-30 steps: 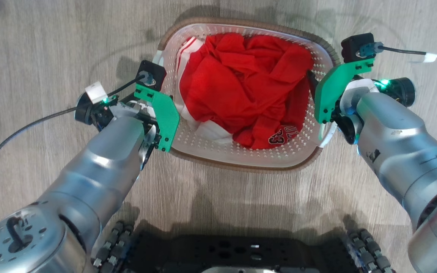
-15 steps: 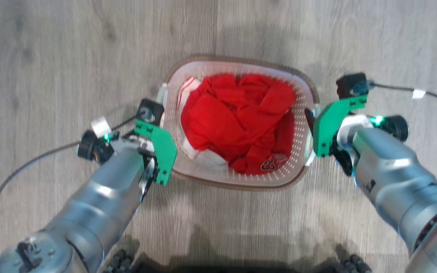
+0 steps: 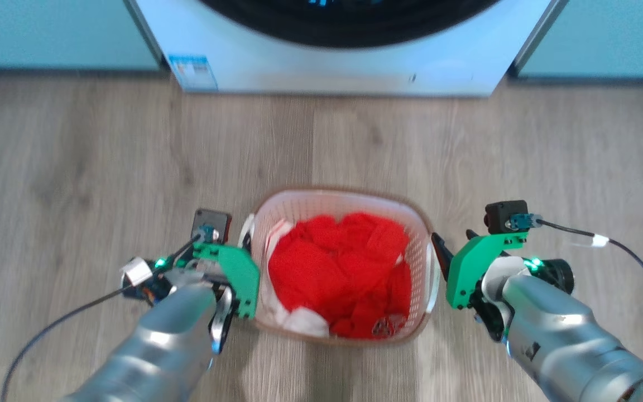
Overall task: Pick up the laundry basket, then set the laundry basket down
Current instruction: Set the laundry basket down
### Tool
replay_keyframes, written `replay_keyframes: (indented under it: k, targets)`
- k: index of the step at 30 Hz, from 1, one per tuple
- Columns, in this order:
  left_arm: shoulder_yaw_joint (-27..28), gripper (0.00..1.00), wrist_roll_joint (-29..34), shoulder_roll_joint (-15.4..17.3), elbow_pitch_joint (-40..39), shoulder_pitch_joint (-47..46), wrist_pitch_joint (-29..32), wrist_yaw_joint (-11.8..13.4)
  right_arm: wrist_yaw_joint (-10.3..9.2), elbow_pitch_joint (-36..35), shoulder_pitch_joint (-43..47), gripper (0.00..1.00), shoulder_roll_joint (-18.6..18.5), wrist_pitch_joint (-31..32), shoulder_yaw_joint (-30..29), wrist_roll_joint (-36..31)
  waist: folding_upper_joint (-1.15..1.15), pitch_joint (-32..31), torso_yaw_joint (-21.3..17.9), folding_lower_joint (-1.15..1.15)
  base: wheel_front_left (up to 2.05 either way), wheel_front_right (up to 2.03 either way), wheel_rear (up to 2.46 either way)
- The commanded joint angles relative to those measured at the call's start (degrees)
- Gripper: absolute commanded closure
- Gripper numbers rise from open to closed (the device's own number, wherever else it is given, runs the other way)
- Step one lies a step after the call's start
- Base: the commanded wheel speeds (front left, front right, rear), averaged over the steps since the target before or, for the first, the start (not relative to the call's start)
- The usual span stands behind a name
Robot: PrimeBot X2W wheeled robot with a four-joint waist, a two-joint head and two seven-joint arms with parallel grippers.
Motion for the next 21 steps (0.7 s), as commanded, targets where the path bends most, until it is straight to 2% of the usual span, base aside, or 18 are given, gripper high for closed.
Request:
replay_keyframes:
  k: [1, 5, 9, 15, 21]
  targets:
    - [4.5, 0.00, 1.0, 2.0, -4.2, -1.3, -0.7, 1.6, 0.16, -2.1, 1.4, 0.00, -0.5, -1.0, -1.4, -0.3, -0.01, -7.8, -0.8, 0.01, 0.00, 0.00, 0.00]
    - [16.7, 0.00, 9.2, 6.6, -18.9, 3.4, -0.7, 5.9, 0.16, -10.1, 3.3, 0.00, -3.1, -1.1, -10.6, -5.8, -0.01, -11.5, -1.7, 0.01, 0.00, 0.00, 0.00]
    - [29.9, 0.00, 20.8, 8.9, -34.3, 13.0, -0.8, 7.8, 0.16, -19.7, 9.2, 0.00, -4.3, -1.1, -23.6, -15.8, -0.01, -14.0, -2.6, 0.01, 0.00, 0.00, 0.00]
    - [43.3, 0.00, 34.0, 6.6, -48.2, 24.8, -0.8, 5.6, 0.16, -35.6, 21.7, 0.00, -1.5, -1.1, -40.8, -32.2, -0.01, -16.1, -2.8, 0.01, 0.00, 0.00, 0.00]
    - [52.2, 0.00, 41.2, 2.8, -56.9, 31.3, -0.8, 2.1, 0.16, -47.8, 31.6, 0.00, 1.4, -1.1, -48.8, -42.1, -0.01, -17.3, -2.1, 0.01, 0.00, 0.00, 0.00]
